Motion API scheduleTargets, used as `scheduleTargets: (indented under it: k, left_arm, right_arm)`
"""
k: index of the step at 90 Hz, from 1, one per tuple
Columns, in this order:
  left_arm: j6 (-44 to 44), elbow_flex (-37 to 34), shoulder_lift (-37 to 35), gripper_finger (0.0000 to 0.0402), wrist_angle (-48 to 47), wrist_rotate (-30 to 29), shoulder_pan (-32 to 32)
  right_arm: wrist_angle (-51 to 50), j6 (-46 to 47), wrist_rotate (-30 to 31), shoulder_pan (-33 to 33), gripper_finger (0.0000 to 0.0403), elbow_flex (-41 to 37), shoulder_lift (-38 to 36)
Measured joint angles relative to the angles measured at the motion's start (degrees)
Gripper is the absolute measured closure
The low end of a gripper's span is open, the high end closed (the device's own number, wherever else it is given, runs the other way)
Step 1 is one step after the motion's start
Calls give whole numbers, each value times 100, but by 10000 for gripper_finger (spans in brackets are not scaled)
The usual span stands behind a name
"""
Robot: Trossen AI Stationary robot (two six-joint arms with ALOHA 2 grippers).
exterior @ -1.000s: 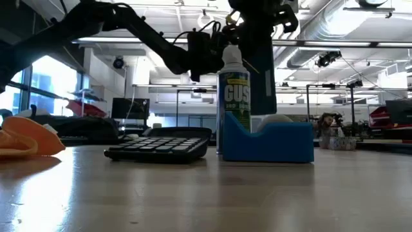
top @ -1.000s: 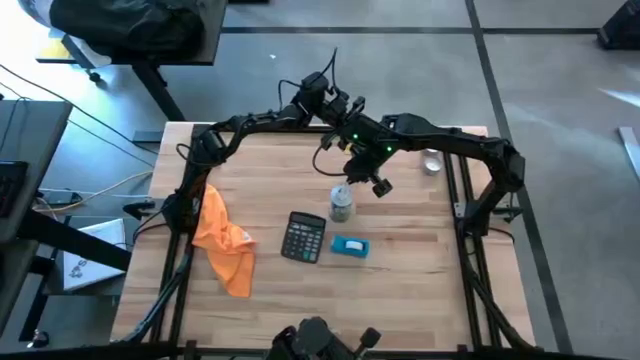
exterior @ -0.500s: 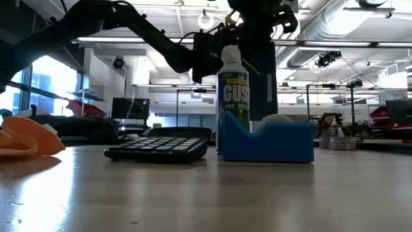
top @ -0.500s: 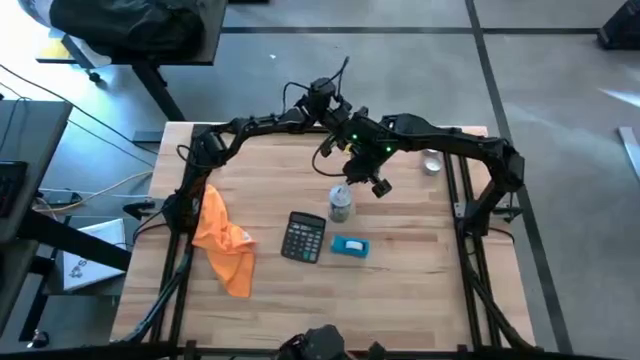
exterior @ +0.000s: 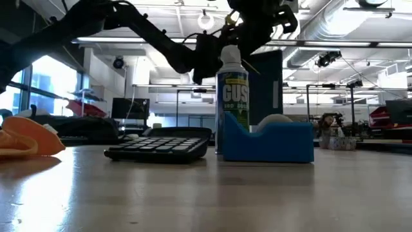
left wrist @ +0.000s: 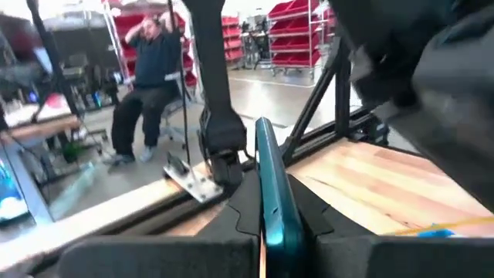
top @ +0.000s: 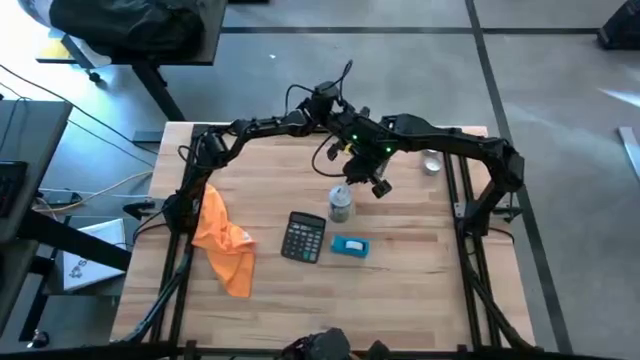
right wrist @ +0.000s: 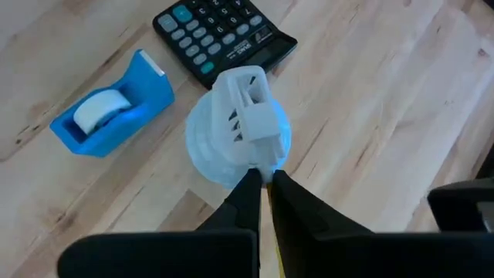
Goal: Apply microfiber cloth
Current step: Spray the back of the cellphone with spray bottle
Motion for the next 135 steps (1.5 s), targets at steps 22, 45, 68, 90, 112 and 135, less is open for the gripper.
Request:
scheduleTargets:
  k: [22, 45, 68, 90, 112, 135]
  left_arm:
    - [-571, -2, 311, 401, 871, -158, -85]
    - [-1242, 21, 315, 401, 2418, -291, 64]
    - [-2454, 52, 289, 401, 3837, -51, 314]
    - [-3383, 50, 275, 401, 4928, 18, 485]
    - [-4399, 50, -26, 401, 5865, 320, 710]
    - [-5794, -195, -386, 401, 6944, 848, 844]
  right_arm:
    - [-4, 1, -1, 0, 403, 0, 2]
    - [-2, 1, 9, 0, 403, -2, 0]
    - [133, 22, 286, 33, 403, -7, -49]
    - [156, 296, 875, 276, 403, 785, -77]
    - [-281, 1009, 1144, 332, 353, 2050, -83]
    - [-1361, 2466, 1115, 583, 290, 2968, -90]
